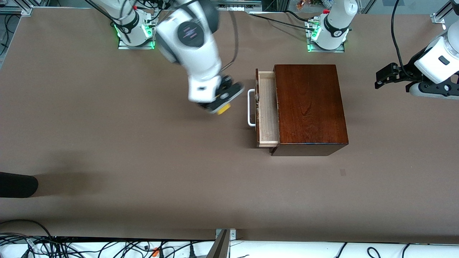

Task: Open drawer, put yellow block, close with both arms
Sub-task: 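Carry the yellow cube with the right gripper over the open drawer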

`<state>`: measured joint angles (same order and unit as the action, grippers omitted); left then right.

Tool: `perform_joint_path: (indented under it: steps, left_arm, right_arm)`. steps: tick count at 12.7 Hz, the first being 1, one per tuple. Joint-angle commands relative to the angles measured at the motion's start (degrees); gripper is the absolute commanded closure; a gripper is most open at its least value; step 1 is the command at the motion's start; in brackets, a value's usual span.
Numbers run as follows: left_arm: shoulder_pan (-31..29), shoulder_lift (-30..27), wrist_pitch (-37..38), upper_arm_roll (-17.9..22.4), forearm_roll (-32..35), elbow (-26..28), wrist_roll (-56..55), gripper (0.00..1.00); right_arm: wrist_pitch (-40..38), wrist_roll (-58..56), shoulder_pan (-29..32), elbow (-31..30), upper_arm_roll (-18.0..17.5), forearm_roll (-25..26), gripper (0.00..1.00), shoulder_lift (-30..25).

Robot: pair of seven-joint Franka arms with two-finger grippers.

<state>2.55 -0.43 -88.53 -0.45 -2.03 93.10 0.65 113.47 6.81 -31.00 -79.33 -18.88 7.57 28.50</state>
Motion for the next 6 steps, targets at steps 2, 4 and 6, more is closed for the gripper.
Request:
perform_joint_path:
  steps: [2,4,6]
  left_arm:
    - [0.27,-0.62,1.08,0.19,0.53,-0.46,1.11,0.00]
    - [0.27,-0.62,1.08,0.19,0.53,-0.46,1.11,0.00]
    - [0.35,-0.62,1.08,0.19,0.53,-0.46,1.11,0.00]
  right_arm:
    - [-1.59,-1.36,-11.24,14.00,0.78,9.27,0.80,9.44]
    - [-1.50,-2.75,-15.39,18.58,0.86,13.77,0.80,13.32]
    - [-0.19,-8.28,-16.11,19.21,0.87,14.05,0.80,13.95]
